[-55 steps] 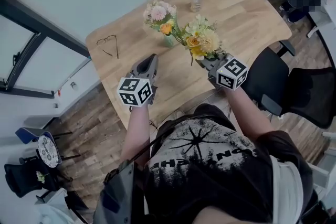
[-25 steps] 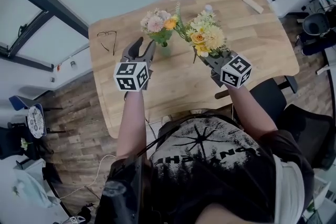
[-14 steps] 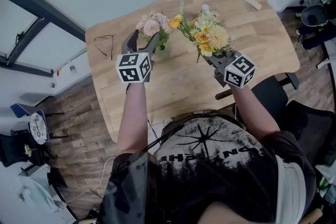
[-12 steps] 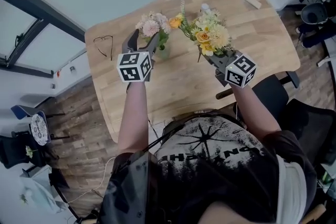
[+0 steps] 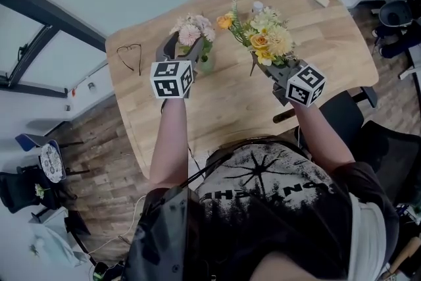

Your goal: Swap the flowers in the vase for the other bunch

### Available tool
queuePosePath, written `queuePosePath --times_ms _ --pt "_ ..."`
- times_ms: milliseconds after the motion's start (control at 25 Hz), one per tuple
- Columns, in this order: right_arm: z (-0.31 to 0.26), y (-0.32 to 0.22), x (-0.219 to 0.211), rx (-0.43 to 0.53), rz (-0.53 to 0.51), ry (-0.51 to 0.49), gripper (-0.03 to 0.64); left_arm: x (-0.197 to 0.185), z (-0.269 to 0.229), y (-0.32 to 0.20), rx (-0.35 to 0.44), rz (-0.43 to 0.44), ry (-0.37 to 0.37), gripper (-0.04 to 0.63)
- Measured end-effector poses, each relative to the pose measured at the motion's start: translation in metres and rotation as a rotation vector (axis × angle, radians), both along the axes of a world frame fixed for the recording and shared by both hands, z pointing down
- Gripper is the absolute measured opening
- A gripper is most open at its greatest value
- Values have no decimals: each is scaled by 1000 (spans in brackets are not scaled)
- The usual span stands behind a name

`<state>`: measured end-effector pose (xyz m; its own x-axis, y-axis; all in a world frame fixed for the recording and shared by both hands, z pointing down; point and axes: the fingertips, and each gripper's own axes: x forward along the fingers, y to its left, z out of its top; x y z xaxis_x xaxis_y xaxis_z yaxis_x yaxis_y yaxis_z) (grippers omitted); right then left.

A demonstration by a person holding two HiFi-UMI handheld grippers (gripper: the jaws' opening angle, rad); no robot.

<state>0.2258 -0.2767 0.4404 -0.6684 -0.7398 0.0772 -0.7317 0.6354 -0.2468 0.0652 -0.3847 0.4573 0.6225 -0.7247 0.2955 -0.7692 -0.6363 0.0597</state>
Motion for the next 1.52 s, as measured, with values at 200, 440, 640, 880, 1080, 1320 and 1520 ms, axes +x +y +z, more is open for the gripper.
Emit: queuePosePath --times_ms 200,440,640,880,1080,1320,1520 --pt "3 -1 -3 -5 1 0 69 -1 3 1 -11 22 5 286" --pt "3 -4 -3 -9 6 -6 69 -2 1 4 -4 27 19 132" --pt "2 -5 -4 -6 2 -5 69 -3 -4 4 9 26 42 89" --pt "2 -3 -7 -6 -1 0 69 -5 -10 7 17 18 77 71" --pt "-2 -1 -9 3 -9 0 69 -8 -28 10 41 8 125 67" --pt "-6 1 -12 13 -18 -8 69 -11 -54 11 82 4 141 66" --pt "-11 4 -15 29 -23 -15 69 -15 -74 15 117 0 143 66"
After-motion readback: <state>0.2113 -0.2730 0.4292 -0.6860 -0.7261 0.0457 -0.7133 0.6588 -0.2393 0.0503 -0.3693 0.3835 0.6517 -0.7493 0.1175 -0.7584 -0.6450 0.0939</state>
